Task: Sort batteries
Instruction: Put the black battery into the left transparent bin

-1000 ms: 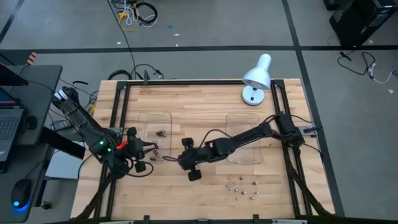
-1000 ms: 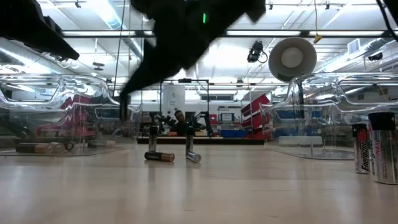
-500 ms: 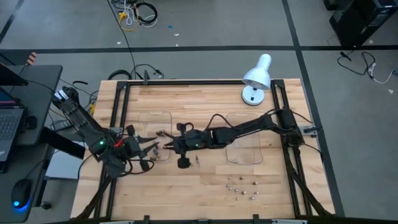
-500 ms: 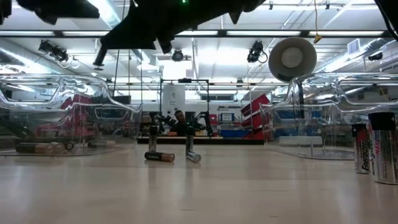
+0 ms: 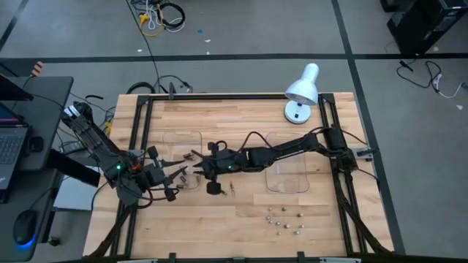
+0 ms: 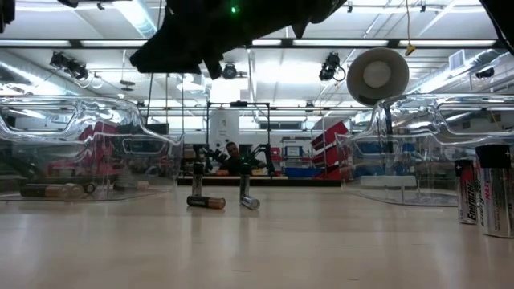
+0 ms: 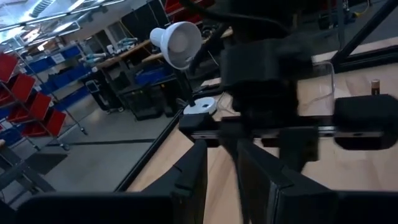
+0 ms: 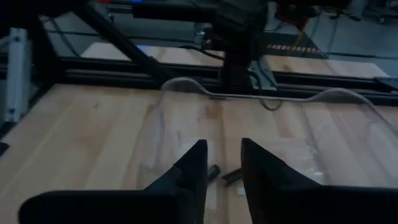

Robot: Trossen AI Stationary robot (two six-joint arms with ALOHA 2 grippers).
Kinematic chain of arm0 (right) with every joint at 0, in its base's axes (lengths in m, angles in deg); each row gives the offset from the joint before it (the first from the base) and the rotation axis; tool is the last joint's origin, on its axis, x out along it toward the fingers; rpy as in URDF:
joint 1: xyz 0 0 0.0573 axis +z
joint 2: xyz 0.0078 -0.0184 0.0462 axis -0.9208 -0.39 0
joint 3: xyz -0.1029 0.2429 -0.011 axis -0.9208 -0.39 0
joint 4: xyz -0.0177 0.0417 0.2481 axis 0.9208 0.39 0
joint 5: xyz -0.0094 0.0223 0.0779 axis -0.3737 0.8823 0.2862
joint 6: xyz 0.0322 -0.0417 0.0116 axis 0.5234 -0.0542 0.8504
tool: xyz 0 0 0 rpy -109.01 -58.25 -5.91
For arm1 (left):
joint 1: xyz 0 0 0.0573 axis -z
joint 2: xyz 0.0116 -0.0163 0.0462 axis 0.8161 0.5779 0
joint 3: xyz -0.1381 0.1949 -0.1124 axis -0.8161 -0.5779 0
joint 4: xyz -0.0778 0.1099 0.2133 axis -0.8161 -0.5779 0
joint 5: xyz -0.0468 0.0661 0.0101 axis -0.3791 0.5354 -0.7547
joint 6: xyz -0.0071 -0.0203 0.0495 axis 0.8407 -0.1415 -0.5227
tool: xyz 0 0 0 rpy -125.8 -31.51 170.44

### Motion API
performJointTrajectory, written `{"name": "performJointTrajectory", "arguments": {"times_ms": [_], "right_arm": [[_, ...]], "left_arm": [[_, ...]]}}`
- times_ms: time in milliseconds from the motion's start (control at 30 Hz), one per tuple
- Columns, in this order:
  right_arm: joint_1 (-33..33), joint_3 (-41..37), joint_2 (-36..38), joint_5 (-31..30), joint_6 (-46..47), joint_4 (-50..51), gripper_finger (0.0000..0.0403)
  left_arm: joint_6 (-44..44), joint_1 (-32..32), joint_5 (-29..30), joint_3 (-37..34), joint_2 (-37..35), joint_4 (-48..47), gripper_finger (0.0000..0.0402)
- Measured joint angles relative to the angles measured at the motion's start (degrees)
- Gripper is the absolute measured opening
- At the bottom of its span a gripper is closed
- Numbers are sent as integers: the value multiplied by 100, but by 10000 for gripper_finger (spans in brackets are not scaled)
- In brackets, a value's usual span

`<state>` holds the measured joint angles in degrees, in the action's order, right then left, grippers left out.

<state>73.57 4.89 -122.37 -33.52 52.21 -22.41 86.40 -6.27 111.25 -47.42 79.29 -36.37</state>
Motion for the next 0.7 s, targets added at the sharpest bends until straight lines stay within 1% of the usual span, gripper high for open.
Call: {"name": "performJointTrajectory", "arguments": {"times_ms": [133, 200, 333, 467, 600, 700], "right_arm": [[-53, 0, 0, -29, -91, -22, 86], [-42, 0, 0, 53, -168, 40, 86], [149, -4, 233, 88, -200, 603, 85], [501, 2, 552, -234, 26, 1428, 85], [894, 0, 586, -577, 513, 2084, 85], [1158, 0, 584, -976, 933, 2565, 85]], "left_arm": [[-161, -4, -1, 2, 0, -1, 88], [-175, -4, 1, 2, 0, -1, 88], [-122, -4, -152, 2, 0, -115, 88], [10, -4, -460, 0, 0, -257, 88], [166, -4, -472, -26, 0, -272, 88], [273, -4, -474, -55, 2, -301, 88]]}}
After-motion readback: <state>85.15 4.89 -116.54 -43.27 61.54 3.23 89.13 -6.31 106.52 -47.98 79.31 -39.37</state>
